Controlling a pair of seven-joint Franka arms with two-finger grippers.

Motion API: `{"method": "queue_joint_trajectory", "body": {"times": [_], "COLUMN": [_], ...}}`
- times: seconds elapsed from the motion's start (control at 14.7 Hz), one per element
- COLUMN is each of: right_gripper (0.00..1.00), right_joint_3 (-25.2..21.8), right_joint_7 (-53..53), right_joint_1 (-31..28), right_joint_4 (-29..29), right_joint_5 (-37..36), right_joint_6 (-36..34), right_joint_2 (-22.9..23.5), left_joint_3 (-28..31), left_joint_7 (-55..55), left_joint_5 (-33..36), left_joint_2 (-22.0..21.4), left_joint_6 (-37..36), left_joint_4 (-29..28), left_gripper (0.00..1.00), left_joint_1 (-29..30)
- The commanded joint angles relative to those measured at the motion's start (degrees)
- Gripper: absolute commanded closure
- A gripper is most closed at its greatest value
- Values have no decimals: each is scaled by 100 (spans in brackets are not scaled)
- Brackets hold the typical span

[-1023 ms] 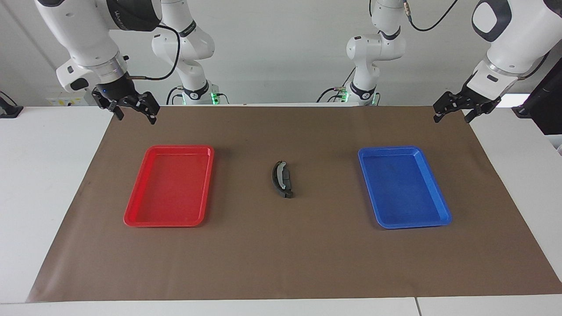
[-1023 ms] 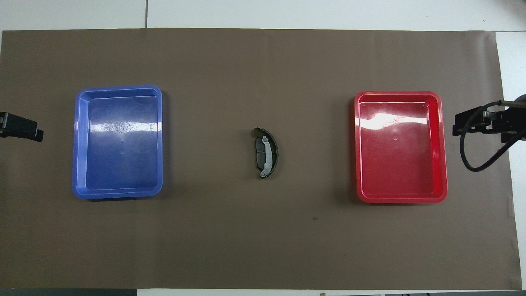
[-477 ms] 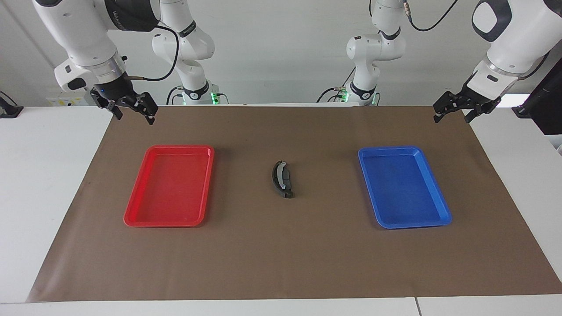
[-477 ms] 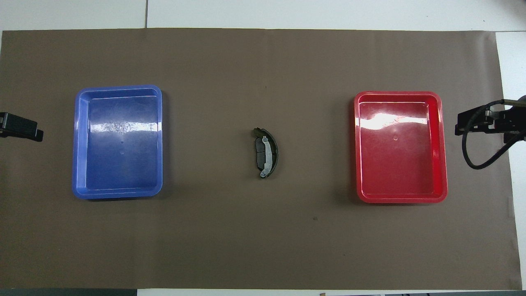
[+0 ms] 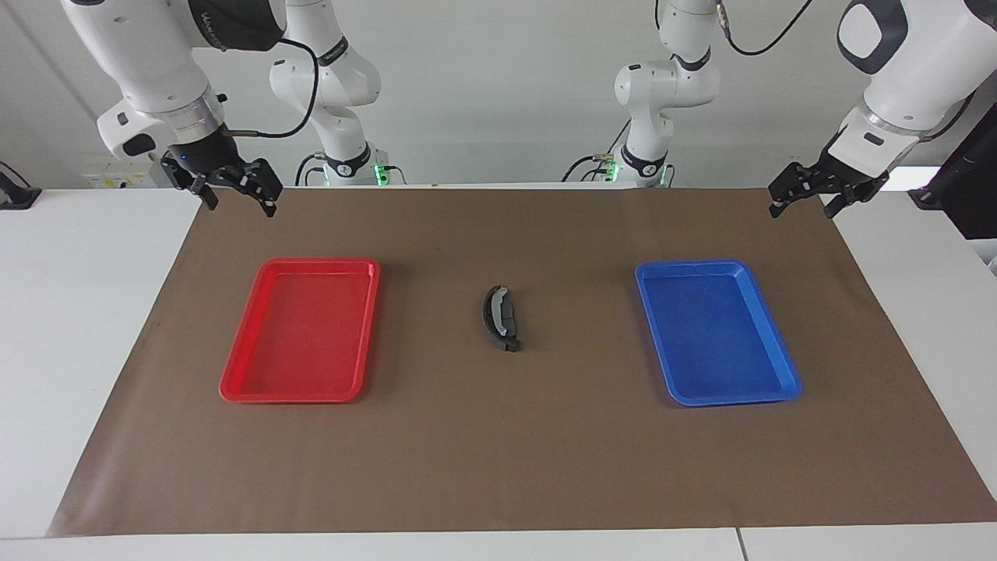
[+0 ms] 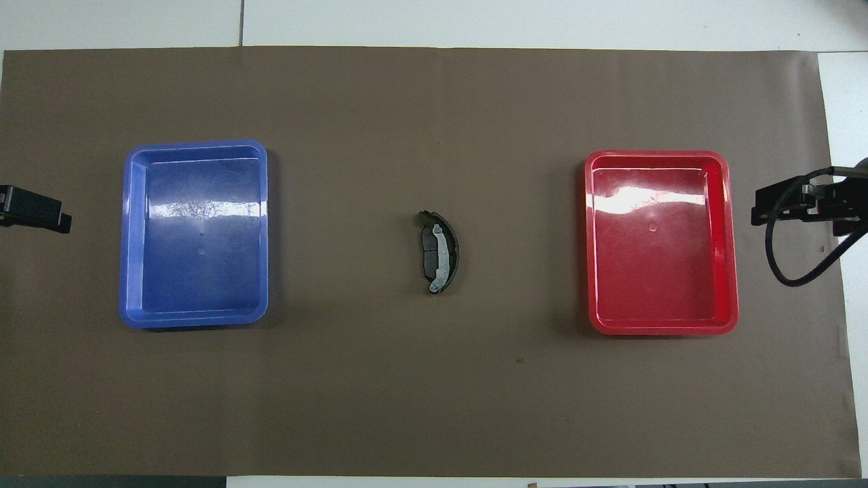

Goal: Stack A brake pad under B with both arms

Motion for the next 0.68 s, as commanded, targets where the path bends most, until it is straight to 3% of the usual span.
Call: {"method": "queue_joint_trajectory", "body": {"times": [0.0,0.61], "right_gripper": [0,0], "right_joint_3": [32,-3], "right_joint_7": [-171,-197], "right_joint_1": [-138,-156], "right_joint_4": [208,314], "right_joint_5": [-5,-49], "right_joint_6": [-138,-358], "right_joint_2": [96,96], "left_joint_3": [-37,-37], "left_joint_7": [25,16], "left_joint_5": [-56,-56], "left_joint_2": [-76,-76], "left_joint_6": [-48,-48], "left_joint_4": [-72,-72], "left_gripper": [0,0], "left_joint_1": [85,85]}}
